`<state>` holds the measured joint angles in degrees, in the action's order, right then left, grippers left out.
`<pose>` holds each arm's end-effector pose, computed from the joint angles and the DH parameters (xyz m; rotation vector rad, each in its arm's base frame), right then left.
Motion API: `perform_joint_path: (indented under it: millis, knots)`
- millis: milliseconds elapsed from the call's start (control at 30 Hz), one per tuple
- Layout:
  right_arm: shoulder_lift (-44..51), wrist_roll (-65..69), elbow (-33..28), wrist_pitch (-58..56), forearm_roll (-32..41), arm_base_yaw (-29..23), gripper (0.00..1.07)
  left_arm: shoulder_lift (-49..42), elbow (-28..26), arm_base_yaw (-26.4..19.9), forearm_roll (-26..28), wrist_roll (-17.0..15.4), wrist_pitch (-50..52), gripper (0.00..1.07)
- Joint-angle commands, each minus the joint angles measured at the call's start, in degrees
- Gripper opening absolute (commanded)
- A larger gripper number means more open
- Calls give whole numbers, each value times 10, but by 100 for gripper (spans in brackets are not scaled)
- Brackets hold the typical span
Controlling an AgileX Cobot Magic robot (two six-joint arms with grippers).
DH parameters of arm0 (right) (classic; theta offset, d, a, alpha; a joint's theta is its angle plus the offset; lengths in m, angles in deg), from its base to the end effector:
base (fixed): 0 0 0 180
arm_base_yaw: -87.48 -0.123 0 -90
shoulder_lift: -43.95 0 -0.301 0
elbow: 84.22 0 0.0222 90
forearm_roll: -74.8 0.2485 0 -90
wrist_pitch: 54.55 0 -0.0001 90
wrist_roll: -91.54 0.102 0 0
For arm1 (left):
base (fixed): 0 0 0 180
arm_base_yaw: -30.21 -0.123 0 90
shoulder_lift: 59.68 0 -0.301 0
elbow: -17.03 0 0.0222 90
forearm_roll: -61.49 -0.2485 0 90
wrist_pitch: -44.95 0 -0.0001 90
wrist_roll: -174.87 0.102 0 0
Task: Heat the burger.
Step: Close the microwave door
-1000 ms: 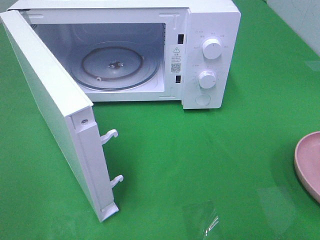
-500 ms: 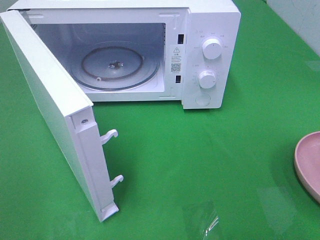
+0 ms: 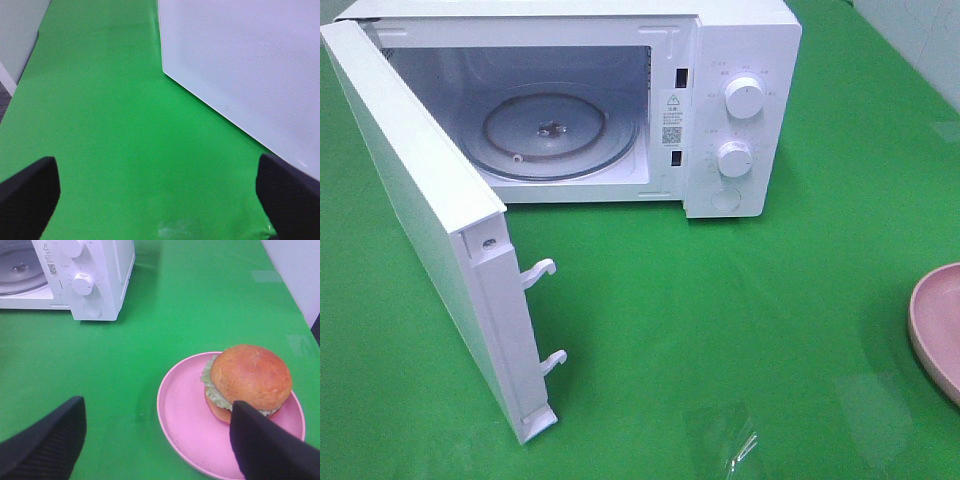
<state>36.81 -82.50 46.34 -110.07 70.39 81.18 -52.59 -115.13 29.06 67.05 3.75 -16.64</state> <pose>-0.0084 -0.0074 0.2775 -0.0066 1.9546 0.0503 -0.0169 -0.0090 0.2758 0.1435 2.0248 -0.0055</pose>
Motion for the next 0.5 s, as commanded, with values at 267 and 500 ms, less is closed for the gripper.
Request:
perform_joint_path:
  millis: [267,500]
  knots:
    - [15,-5,0,5,2,3,76,-3,2,-1,1,-5,2,100]
    - [15,-5,0,5,2,3,76,-3,2,-1,1,-5,2,100]
